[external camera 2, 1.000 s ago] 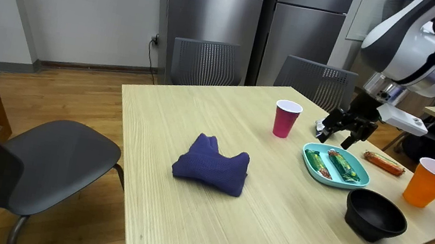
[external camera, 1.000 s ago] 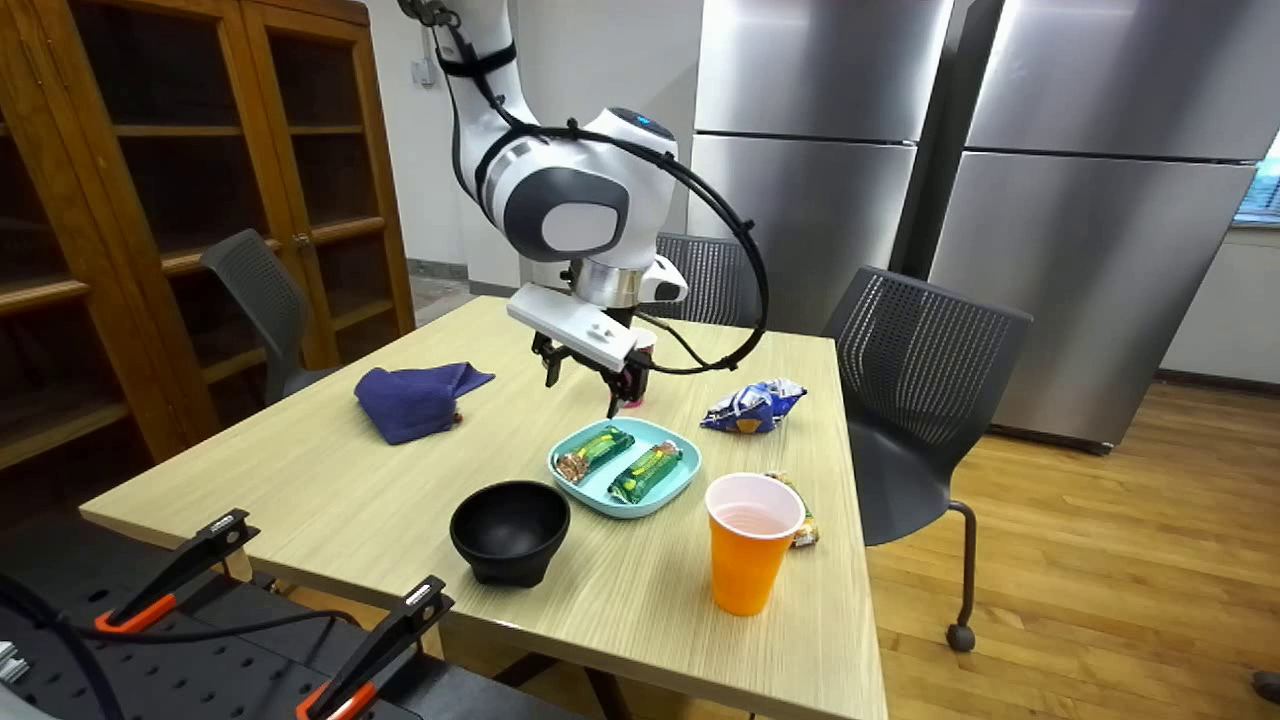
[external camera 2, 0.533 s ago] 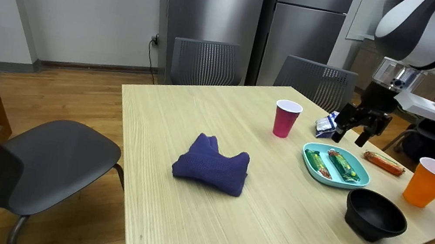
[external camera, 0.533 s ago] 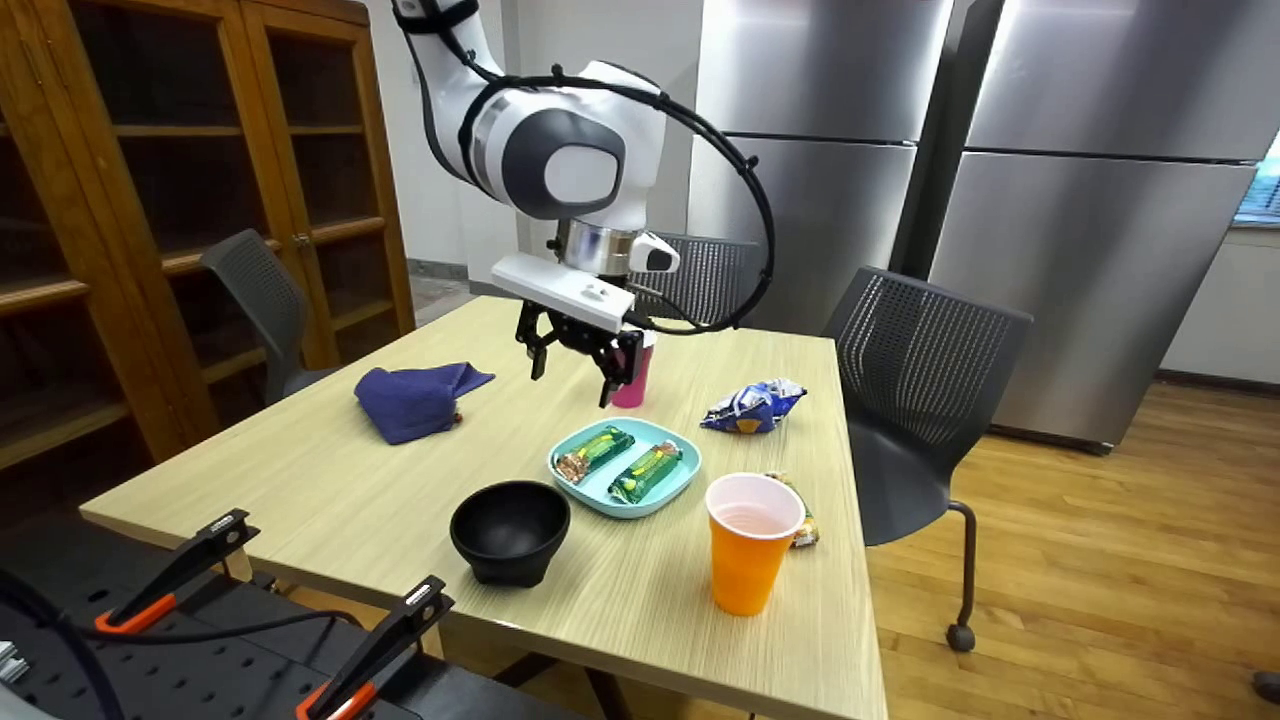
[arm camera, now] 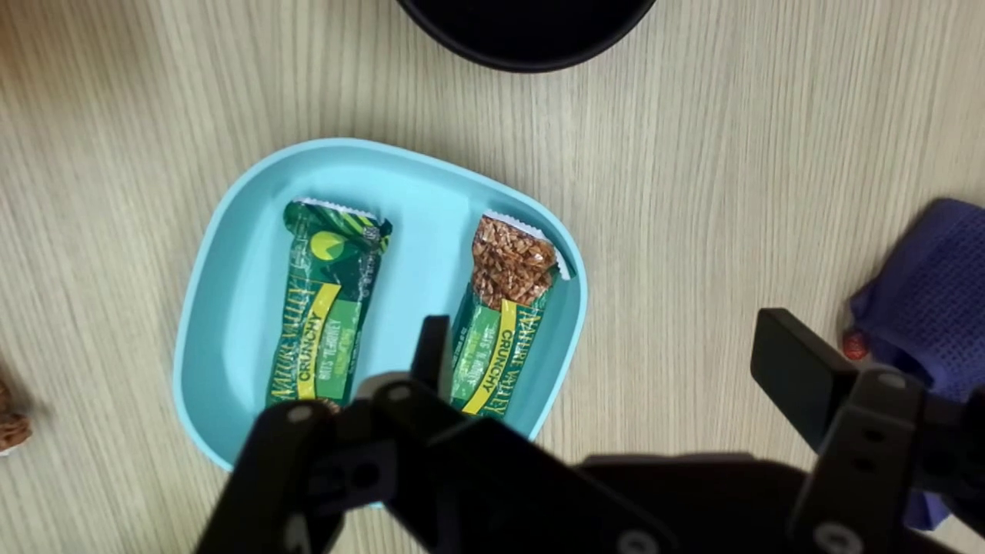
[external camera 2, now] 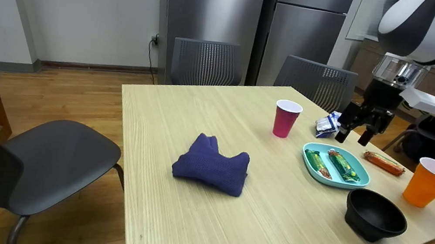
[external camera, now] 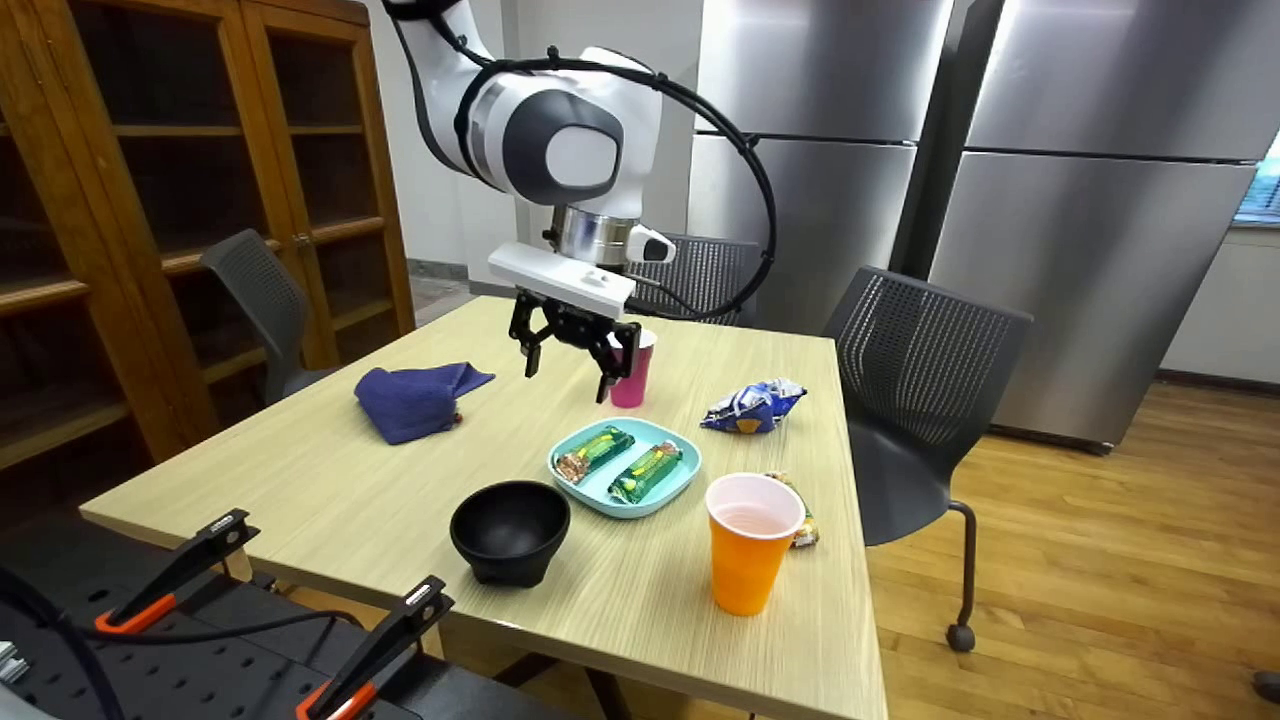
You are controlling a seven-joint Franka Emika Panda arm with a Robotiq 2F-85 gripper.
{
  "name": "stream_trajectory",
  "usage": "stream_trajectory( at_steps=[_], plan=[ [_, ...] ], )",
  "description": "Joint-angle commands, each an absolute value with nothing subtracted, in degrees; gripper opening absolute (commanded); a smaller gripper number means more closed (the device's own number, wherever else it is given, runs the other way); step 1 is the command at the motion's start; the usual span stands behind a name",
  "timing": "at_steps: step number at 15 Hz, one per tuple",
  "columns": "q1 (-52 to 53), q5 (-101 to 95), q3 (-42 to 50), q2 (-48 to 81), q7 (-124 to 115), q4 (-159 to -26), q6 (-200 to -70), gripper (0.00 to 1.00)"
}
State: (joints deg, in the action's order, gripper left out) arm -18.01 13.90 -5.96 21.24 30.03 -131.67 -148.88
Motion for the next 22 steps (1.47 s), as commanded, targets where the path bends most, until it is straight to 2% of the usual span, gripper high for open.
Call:
stream_trajectory(
  at_steps=[1, 12, 22],
  plan=[
    [-17.3, 14.3, -5.3, 21.2, 30.2, -131.6, -148.7, 1.00],
    [-20.6, 12.1, -0.5, 21.1, 33.0, -129.1, -155.4, 1.00],
    [-26.2, 11.1, 0.2, 30.0, 41.4, -116.9, -154.6, 1.00]
  ],
)
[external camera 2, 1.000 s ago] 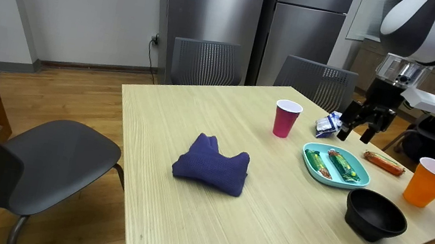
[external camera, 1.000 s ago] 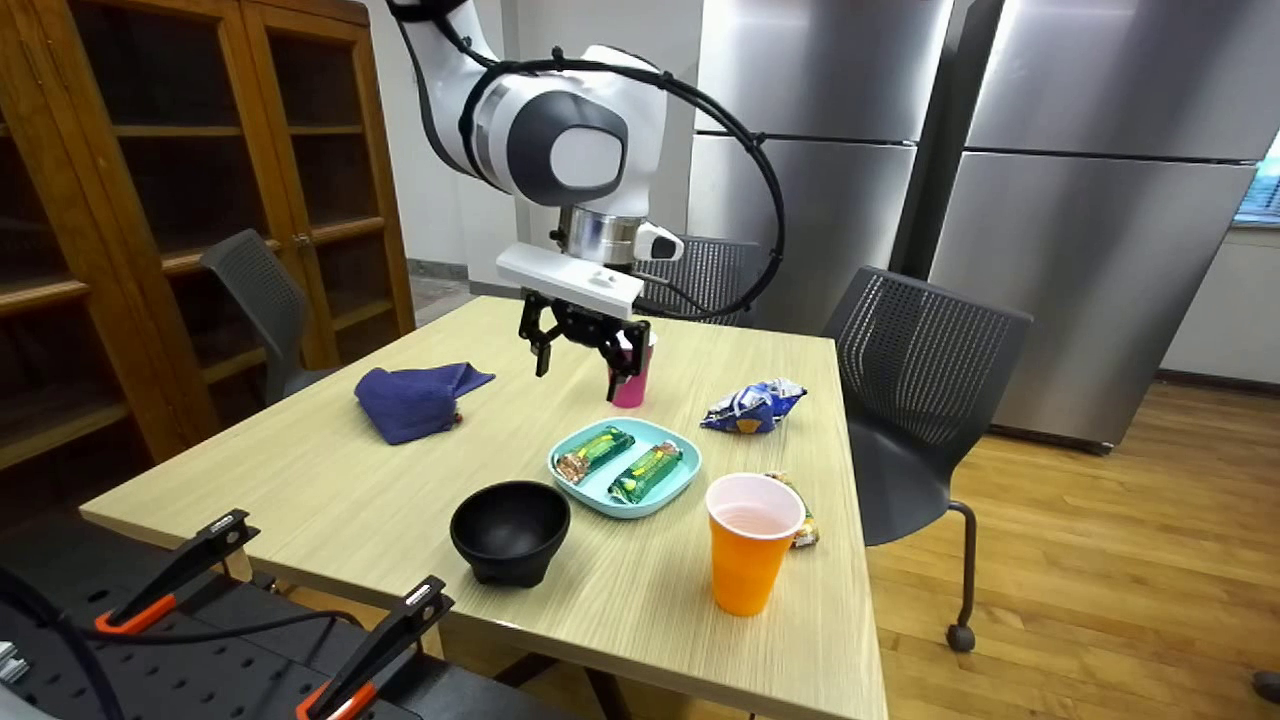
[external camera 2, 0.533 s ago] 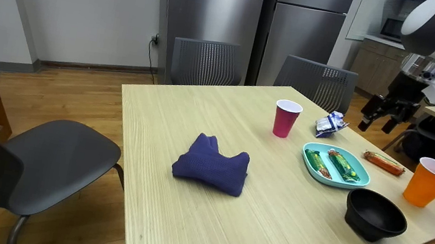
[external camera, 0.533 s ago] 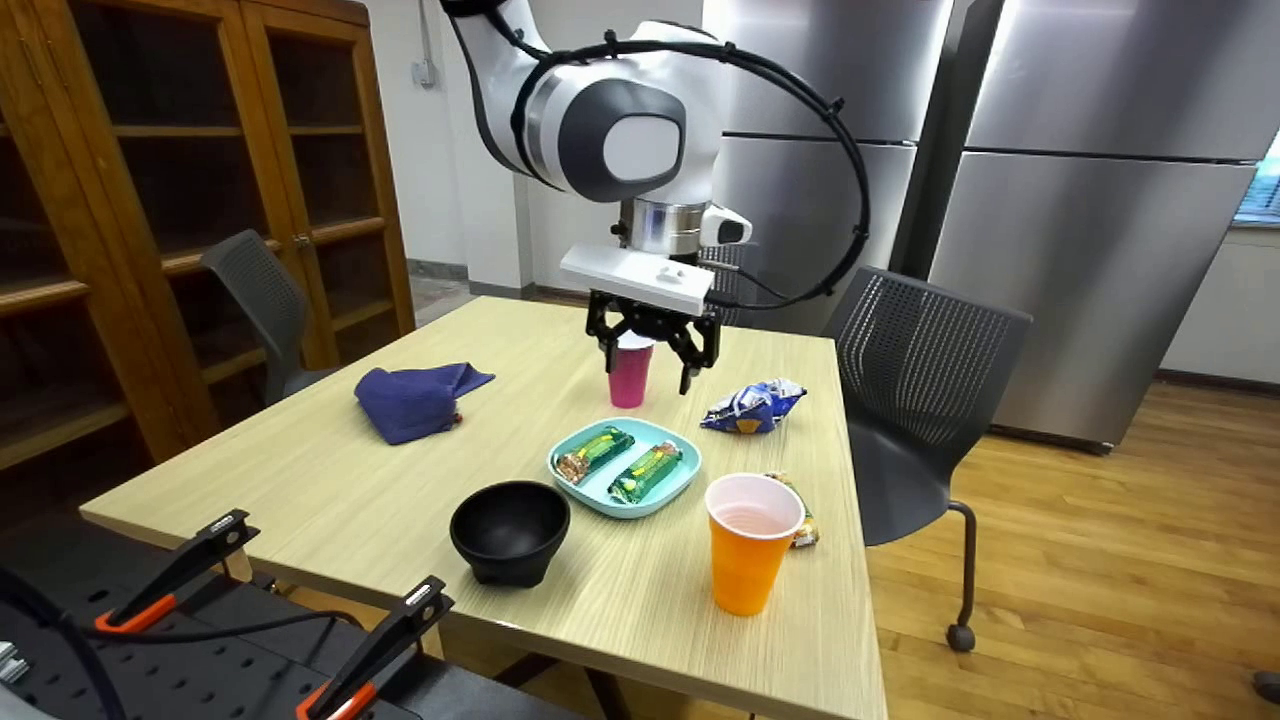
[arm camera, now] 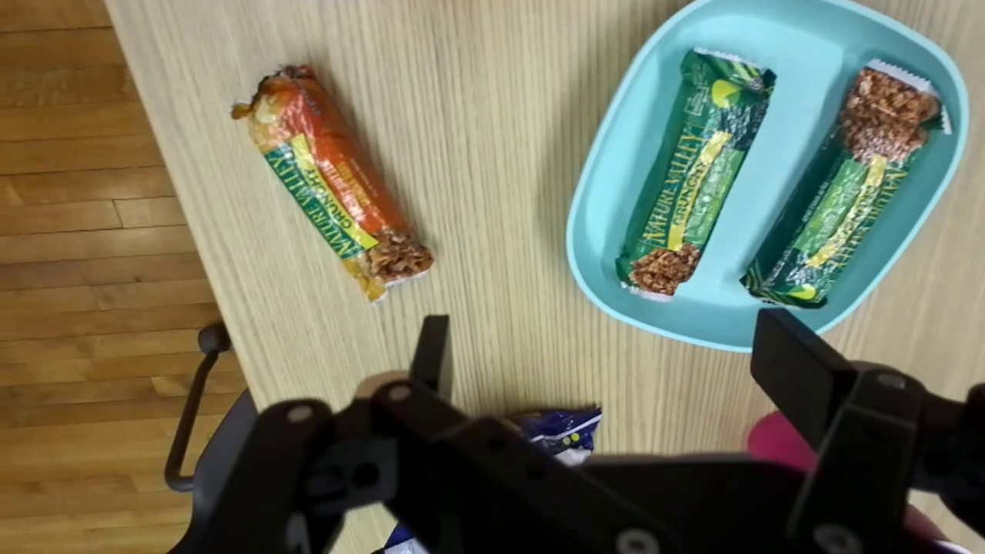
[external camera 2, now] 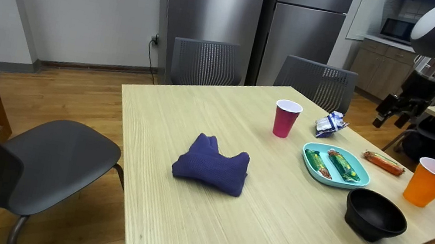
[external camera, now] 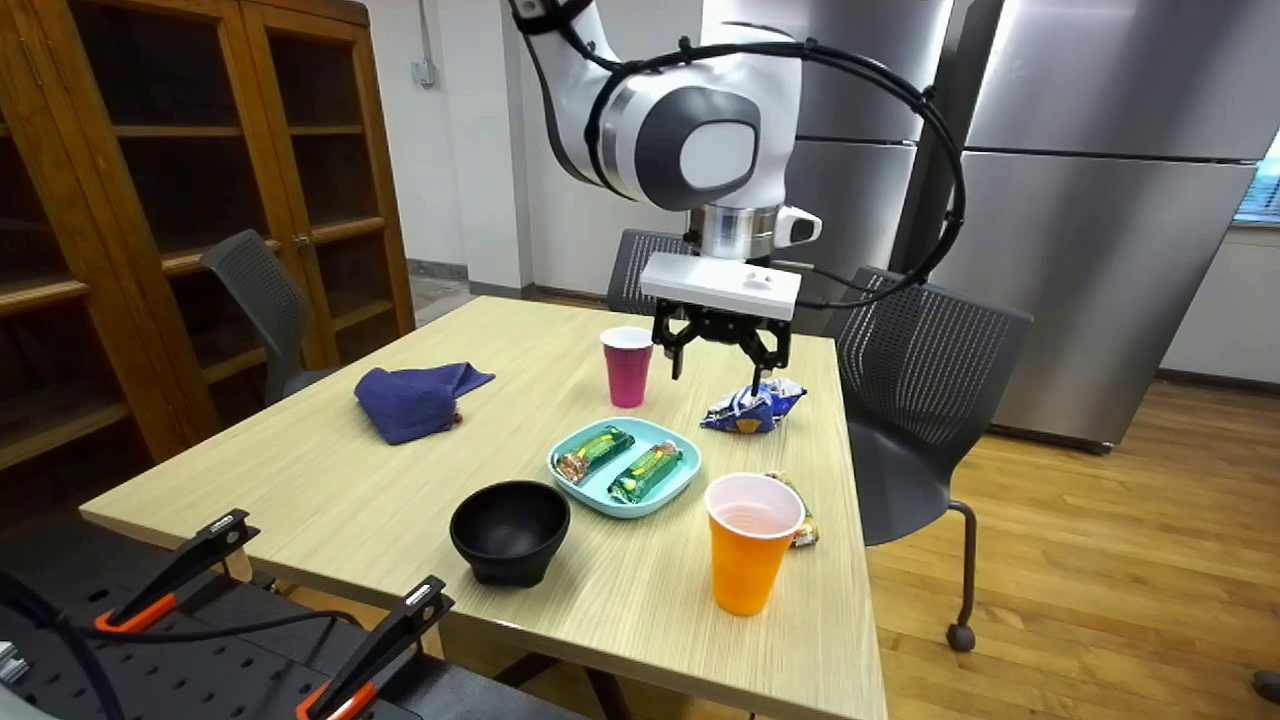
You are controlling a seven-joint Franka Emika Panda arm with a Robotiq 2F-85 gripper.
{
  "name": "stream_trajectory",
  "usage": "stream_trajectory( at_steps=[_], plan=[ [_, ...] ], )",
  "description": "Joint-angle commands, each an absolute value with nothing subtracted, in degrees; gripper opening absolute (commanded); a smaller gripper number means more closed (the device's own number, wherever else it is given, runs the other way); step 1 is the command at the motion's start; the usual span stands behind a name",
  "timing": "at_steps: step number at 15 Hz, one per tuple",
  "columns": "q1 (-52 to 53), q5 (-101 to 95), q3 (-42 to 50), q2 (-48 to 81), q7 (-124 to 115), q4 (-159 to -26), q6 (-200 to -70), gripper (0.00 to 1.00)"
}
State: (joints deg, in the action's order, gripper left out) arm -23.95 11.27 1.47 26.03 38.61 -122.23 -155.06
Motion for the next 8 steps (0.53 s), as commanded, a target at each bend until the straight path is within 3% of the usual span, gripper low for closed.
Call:
stream_trajectory(
  at_steps=[1, 8],
  plan=[
    [-26.9, 11.0, -0.1, 31.4, 42.4, -115.1, -154.3, 1.00],
    [-28.6, 6.3, 1.6, 39.8, 47.2, -103.8, -148.9, 1.00]
  ],
)
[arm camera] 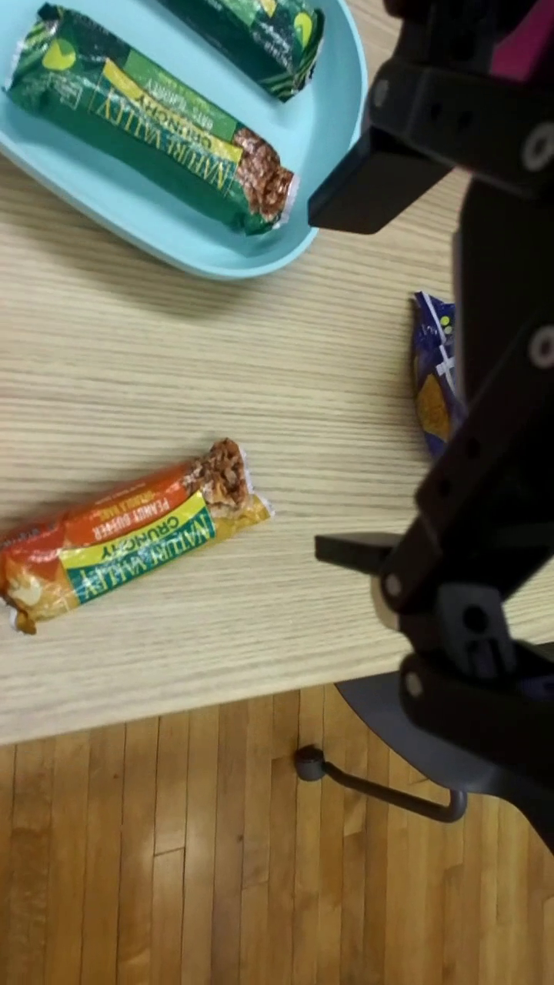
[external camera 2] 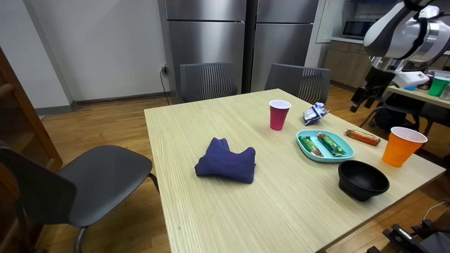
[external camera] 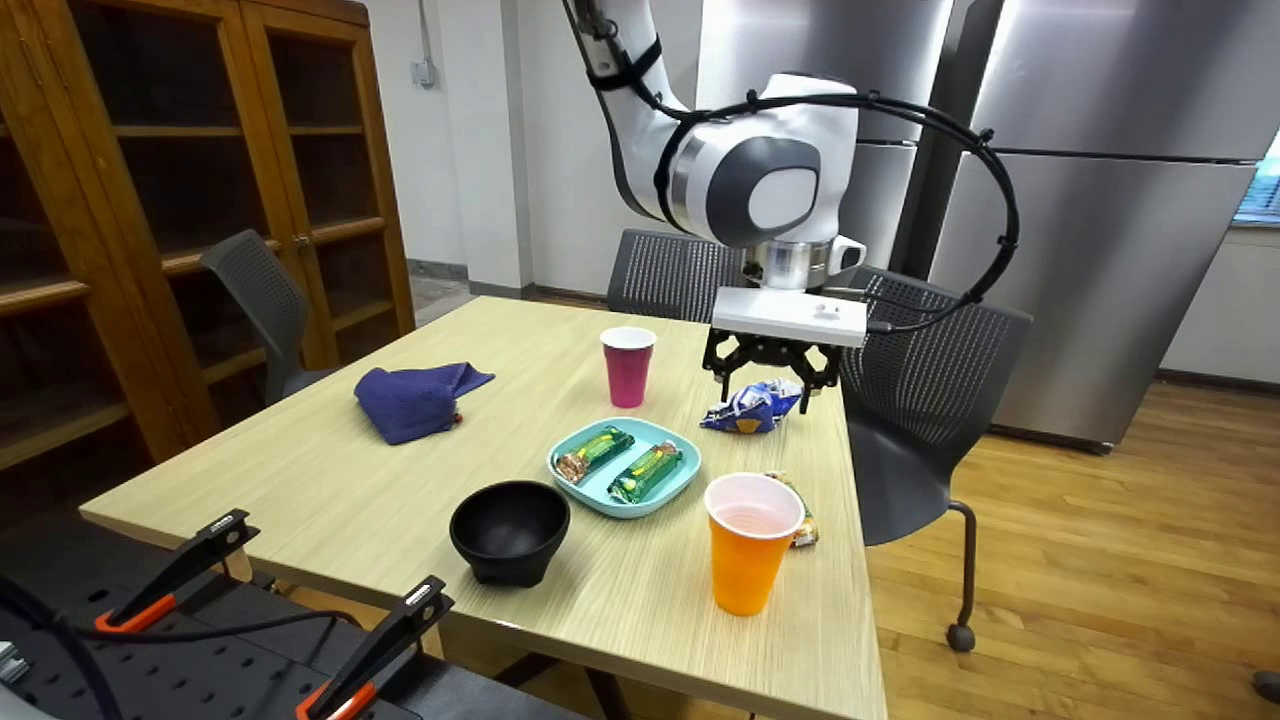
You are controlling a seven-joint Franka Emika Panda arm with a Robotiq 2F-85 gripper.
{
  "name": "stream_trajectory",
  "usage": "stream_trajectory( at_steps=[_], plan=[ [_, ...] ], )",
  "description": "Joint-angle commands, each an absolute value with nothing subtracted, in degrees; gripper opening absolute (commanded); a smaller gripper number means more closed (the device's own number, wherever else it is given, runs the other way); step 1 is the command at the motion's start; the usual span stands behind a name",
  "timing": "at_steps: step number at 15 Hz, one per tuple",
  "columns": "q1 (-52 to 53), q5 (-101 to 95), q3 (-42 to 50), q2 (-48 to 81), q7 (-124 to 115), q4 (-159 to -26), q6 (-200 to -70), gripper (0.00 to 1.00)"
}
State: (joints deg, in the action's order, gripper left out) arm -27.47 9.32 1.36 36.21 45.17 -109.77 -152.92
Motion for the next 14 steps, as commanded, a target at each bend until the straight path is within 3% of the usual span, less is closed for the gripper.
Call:
stream_trajectory(
  at_steps=[1, 14],
  plan=[
    [-28.8, 5.4, 1.7, 40.8, 47.8, -102.6, -148.0, 1.00],
    [-29.5, -0.7, 3.9, 50.5, 54.1, -94.1, -146.3, 1.00]
  ],
)
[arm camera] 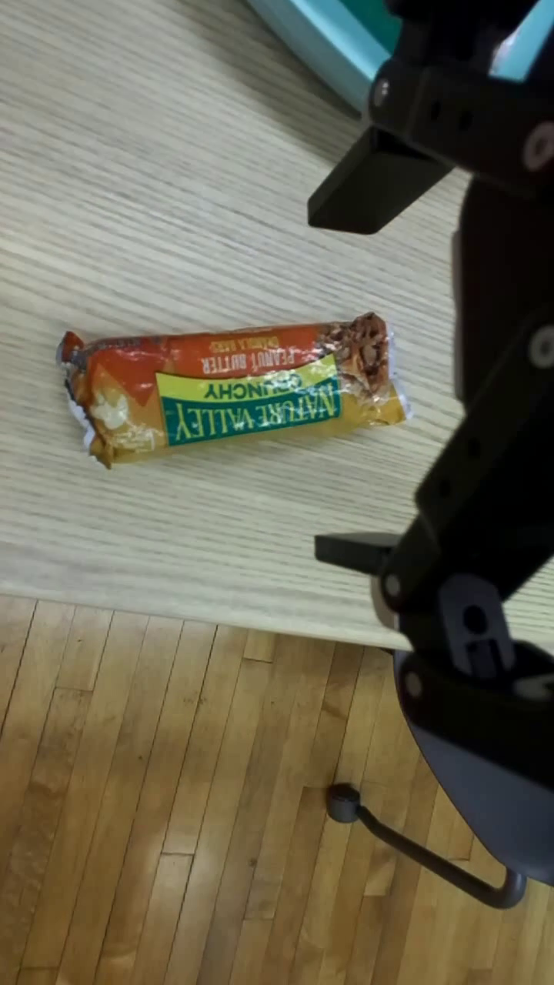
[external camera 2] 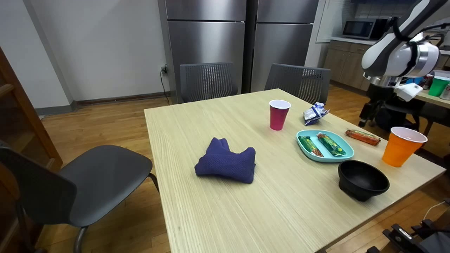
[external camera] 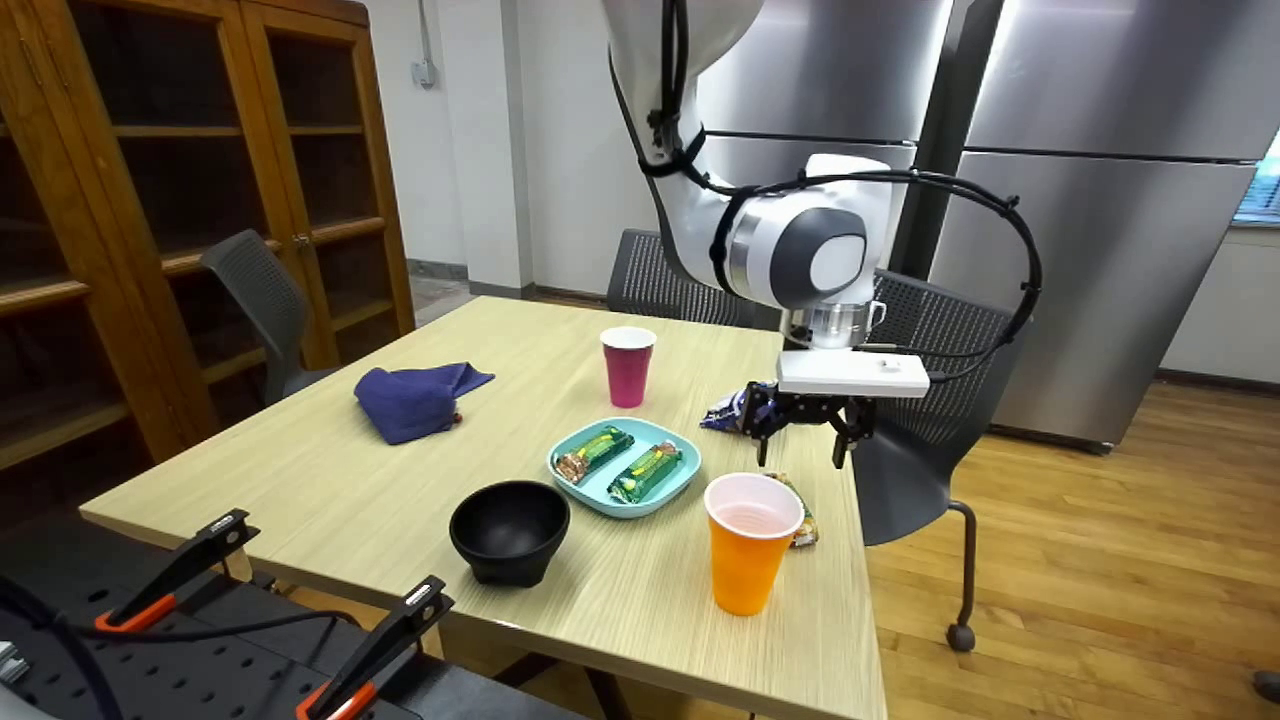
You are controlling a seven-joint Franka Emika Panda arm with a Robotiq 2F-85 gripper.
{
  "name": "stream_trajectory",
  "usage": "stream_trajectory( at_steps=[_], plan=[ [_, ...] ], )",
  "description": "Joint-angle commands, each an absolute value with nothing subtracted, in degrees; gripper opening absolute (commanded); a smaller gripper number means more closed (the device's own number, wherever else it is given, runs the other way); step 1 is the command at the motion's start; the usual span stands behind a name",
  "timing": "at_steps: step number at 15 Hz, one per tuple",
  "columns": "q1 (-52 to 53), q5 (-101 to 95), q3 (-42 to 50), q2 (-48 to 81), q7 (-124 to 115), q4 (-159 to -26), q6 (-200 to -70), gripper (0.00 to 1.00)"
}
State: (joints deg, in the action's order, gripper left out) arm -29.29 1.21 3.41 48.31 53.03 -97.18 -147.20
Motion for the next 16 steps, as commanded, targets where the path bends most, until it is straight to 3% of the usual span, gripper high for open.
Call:
stream_trajectory(
  at_steps=[1, 13, 14, 16],
  plan=[
    [-29.4, -1.1, 4.0, 51.1, 53.9, -93.8, -146.6, 1.00],
    [-28.6, -2.7, 4.2, 55.5, 52.7, -90.7, -146.8, 1.00],
    [-28.6, -2.7, 4.2, 55.6, 52.7, -90.6, -146.9, 0.75],
    [-28.7, -2.6, 4.1, 55.7, 52.7, -90.2, -146.9, 0.68]
  ],
)
